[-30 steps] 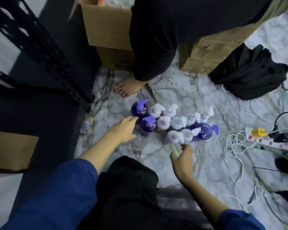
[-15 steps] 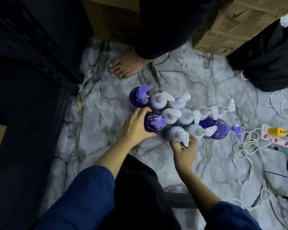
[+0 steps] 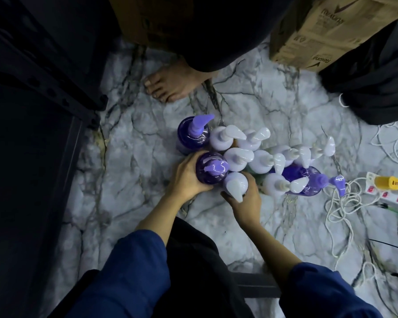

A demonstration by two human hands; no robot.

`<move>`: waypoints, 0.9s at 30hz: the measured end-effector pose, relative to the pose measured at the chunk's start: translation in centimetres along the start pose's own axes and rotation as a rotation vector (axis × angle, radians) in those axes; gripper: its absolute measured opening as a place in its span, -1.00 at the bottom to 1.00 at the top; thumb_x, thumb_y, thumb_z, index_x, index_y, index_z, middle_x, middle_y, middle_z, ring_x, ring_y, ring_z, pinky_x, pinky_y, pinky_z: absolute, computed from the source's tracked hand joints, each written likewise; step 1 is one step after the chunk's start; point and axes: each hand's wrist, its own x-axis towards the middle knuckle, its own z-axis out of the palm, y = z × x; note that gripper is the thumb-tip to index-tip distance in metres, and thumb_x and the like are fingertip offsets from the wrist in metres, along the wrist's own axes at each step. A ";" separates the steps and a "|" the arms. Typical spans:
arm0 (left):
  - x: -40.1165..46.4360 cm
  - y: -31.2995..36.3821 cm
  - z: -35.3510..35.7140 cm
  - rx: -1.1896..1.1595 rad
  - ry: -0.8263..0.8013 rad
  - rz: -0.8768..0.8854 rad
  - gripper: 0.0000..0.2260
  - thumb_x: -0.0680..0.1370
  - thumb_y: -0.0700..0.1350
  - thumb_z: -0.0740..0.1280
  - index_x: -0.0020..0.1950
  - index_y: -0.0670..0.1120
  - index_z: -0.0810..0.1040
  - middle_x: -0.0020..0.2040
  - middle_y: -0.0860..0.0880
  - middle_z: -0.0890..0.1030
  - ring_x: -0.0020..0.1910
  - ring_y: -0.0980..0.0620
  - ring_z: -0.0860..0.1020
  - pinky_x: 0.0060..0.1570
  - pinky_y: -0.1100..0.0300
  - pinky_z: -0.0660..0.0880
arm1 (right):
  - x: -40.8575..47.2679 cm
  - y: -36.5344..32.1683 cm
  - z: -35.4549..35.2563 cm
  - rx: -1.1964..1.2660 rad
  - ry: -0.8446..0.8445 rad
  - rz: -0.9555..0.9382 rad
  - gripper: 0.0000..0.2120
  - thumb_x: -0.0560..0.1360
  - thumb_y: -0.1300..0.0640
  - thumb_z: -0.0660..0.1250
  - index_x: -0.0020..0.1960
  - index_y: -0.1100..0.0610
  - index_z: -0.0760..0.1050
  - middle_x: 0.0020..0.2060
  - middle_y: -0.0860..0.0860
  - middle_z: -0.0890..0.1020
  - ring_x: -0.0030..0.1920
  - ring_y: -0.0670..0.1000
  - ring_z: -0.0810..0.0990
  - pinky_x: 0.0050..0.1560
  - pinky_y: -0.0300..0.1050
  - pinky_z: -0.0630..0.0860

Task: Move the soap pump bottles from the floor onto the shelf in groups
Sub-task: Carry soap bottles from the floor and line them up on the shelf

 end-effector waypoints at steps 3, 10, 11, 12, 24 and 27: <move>-0.3 0.4 0.0 -0.026 -0.035 -0.041 -0.28 0.14 -0.09 0.57 0.27 -0.04 0.45 0.12 0.01 0.61 0.11 -0.04 0.57 0.07 0.22 0.46 | -0.1 0.1 -0.5 -0.021 -0.035 0.044 -0.49 0.34 0.19 0.49 0.11 -0.19 0.33 -0.03 -0.27 0.53 -0.07 -0.32 0.50 -0.18 -0.48 0.35; -3.2 1.5 -0.8 -0.076 -0.127 -0.109 -0.20 0.12 0.04 0.58 0.29 0.26 0.33 0.15 0.16 0.60 0.17 0.06 0.55 0.17 0.10 0.49 | -3.7 -0.4 -2.0 0.080 -0.087 0.147 -0.59 0.27 -0.07 0.51 0.06 -0.01 0.50 -0.09 -0.09 0.64 -0.10 -0.15 0.58 -0.17 -0.25 0.43; -3.7 2.1 -1.2 -0.101 -0.127 -0.093 -0.19 0.09 0.06 0.56 0.29 0.27 0.33 0.15 0.16 0.59 0.18 0.07 0.55 0.18 0.07 0.49 | -4.4 -1.2 -2.5 0.124 -0.090 0.106 -0.65 0.29 -0.02 0.54 0.02 -0.04 0.52 -0.12 -0.07 0.65 -0.10 -0.16 0.60 -0.16 -0.19 0.50; -4.2 2.8 -1.8 -0.126 -0.126 -0.068 -0.20 0.07 0.07 0.55 0.28 0.27 0.34 0.16 0.16 0.58 0.18 0.08 0.54 0.20 0.03 0.48 | -5.1 -2.3 -3.1 0.174 -0.094 0.060 -0.69 0.31 0.07 0.55 -0.02 -0.08 0.53 -0.14 -0.07 0.66 -0.10 -0.14 0.62 -0.13 -0.14 0.56; -11.3 16.9 -14.5 -0.348 0.156 0.235 -0.12 0.20 0.04 0.52 0.44 0.20 0.17 0.27 0.26 0.47 0.25 0.24 0.48 0.19 0.39 0.38 | -9.2 -19.6 -7.0 0.583 -0.128 -0.336 -0.31 0.39 -0.14 0.32 0.41 0.12 0.24 0.21 -0.03 0.52 0.18 -0.12 0.55 0.16 -0.11 0.53; -14.2 19.6 -17.9 -0.352 0.316 0.301 -0.16 0.22 0.05 0.52 0.42 0.22 0.20 0.31 0.14 0.46 0.25 0.15 0.50 0.26 0.20 0.40 | -10.3 -24.8 -7.6 0.618 -0.145 -0.463 -0.30 0.43 -0.12 0.29 0.47 0.13 0.19 0.34 0.04 0.42 0.31 -0.04 0.45 0.28 -0.08 0.45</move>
